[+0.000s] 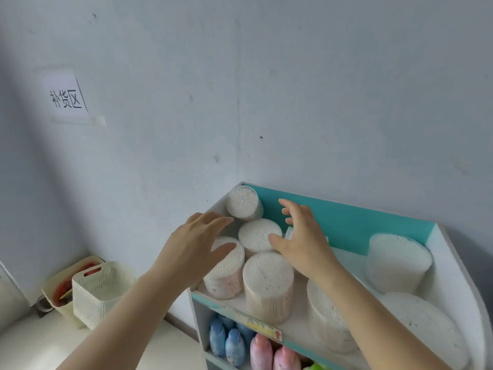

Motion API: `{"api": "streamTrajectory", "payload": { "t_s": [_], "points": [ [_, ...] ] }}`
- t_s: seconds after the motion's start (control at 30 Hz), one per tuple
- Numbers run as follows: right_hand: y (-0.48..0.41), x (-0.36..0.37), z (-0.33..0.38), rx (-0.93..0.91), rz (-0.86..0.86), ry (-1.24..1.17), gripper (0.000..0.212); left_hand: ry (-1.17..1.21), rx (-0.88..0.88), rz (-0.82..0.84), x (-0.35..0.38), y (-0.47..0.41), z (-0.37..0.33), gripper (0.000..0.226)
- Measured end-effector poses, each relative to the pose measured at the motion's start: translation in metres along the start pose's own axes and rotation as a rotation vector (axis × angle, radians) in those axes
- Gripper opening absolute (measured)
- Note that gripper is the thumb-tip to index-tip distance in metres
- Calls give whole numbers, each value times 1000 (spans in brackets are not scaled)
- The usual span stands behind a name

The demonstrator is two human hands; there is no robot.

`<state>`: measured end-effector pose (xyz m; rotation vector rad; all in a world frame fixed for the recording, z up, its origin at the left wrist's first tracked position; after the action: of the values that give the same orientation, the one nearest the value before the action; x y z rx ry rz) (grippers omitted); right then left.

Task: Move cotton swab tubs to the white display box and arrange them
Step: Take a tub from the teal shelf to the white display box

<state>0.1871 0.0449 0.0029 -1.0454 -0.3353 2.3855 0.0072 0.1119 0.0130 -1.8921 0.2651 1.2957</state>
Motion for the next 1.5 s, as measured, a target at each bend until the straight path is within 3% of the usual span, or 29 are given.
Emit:
{"api": "streamTrajectory", "payload": {
  "t_s": [0.4,0.63,0.83,1.0,1.13,1.5],
  "points": [
    [-87,84,27,183,106,418,104,201,218,-4,5,-74,109,53],
    [-99,102,26,244,-13,472,99,341,262,68,24,-90,130,63],
    [-89,48,35,434,-238,170,92,458,299,119,30,-99,113,78],
    [-74,6,63,480,-239,-233,73,650,332,185,24,-112,67,93],
    [-63,-13,73,449,-245,-243,74,829,334,215,19,-115,38,73],
    [-16,-44,47,572,-410,-400,72,929,280,310,27,-105,-13,62]
  ]
}}
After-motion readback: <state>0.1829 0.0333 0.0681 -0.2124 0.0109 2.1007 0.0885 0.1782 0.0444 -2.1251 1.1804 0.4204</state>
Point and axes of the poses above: each hand's wrist, its own y-axis away from the middle knuckle, its own x-axis out of the palm, z = x × y, the point moved 4 cm from there along -y, towards the middle knuckle, and after that the axes turned 5 degrees about -z, right-handed, at the moved point
